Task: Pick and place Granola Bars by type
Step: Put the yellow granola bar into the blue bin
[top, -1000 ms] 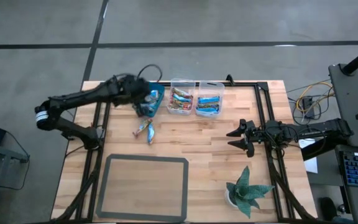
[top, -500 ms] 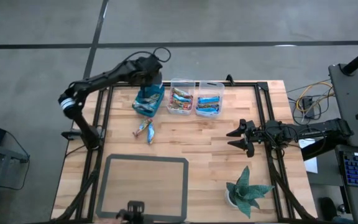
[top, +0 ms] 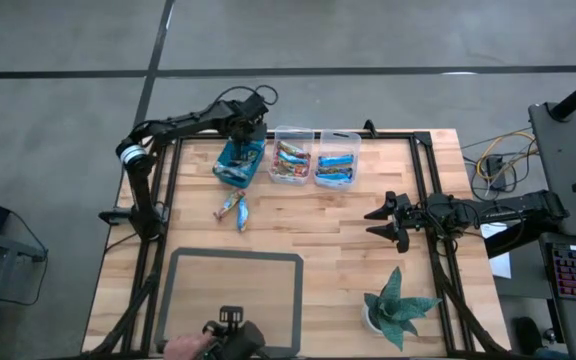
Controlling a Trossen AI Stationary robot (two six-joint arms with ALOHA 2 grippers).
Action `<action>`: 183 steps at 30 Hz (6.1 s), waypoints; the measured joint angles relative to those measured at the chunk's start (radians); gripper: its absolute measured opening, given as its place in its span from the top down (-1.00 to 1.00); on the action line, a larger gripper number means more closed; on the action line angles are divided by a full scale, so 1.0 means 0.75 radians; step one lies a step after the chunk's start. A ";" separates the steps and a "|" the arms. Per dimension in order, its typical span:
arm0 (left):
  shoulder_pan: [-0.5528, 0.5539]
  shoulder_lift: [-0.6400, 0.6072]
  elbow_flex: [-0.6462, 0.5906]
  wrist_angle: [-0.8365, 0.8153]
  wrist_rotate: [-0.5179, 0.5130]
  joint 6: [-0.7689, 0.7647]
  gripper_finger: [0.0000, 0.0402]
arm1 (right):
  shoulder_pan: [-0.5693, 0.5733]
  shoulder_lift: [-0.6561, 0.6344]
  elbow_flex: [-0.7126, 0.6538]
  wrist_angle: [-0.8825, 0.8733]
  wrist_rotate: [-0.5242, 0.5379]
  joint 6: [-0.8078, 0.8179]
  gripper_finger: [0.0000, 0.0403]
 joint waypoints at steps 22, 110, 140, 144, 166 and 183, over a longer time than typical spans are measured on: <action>0.015 0.028 -0.240 0.253 0.058 -0.141 0.88 | 0.000 -0.001 0.000 0.000 -0.001 0.000 -0.04; -1.039 -0.134 -0.610 0.004 0.054 -3.190 0.83 | 0.000 0.001 -0.001 0.000 -0.001 0.000 -0.04; -0.180 -0.598 0.088 -0.599 0.041 -0.523 0.97 | 0.000 0.000 -0.001 0.000 -0.001 0.000 -0.04; 0.002 -0.560 0.083 -0.565 0.039 -0.306 0.97 | 0.000 0.000 -0.001 0.000 -0.001 0.000 -0.04; 0.054 -0.458 -0.606 0.220 0.143 -0.031 0.98 | 0.000 -0.001 -0.001 0.000 0.000 0.000 -0.04; -0.004 -0.404 -0.516 0.213 0.119 -0.264 0.67 | 0.000 -0.001 -0.001 0.000 0.000 0.000 -0.04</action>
